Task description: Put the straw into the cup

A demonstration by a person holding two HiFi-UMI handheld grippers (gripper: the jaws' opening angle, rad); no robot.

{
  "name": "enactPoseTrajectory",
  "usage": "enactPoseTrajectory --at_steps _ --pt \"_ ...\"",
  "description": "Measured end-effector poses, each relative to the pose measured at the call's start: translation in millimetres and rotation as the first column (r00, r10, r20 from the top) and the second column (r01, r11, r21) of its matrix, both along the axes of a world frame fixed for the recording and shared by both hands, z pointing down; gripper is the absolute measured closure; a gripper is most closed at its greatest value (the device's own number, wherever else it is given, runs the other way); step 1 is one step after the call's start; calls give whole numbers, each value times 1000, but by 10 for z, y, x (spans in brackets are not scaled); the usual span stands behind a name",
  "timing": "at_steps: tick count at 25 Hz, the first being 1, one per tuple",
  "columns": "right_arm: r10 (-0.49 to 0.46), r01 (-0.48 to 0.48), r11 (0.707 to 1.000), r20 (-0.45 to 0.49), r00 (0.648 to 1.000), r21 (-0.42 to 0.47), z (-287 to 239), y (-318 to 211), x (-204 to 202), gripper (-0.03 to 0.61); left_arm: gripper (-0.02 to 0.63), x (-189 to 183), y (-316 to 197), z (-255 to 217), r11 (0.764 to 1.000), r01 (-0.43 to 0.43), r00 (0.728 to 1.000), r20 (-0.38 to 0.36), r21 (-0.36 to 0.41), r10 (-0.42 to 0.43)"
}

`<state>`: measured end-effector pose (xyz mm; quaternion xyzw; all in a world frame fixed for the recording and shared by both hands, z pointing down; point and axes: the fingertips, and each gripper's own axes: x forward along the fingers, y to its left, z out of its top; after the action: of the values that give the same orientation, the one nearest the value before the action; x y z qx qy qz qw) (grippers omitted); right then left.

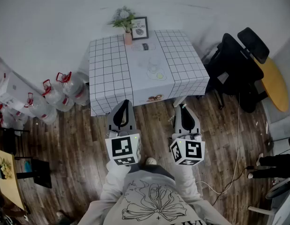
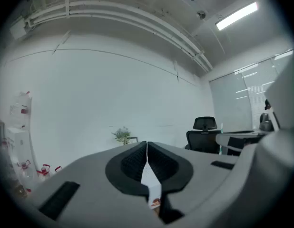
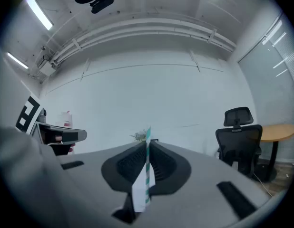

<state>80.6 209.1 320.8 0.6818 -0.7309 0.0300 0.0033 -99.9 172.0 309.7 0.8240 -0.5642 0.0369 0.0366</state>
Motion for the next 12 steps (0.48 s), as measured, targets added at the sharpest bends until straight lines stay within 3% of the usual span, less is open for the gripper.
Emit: enactPoseTrajectory --at_steps 12 --pt "-8 8 1000 21 1000 9 9 -39 77 558 606 103 -32 28 1000 0 1000 12 -5 0"
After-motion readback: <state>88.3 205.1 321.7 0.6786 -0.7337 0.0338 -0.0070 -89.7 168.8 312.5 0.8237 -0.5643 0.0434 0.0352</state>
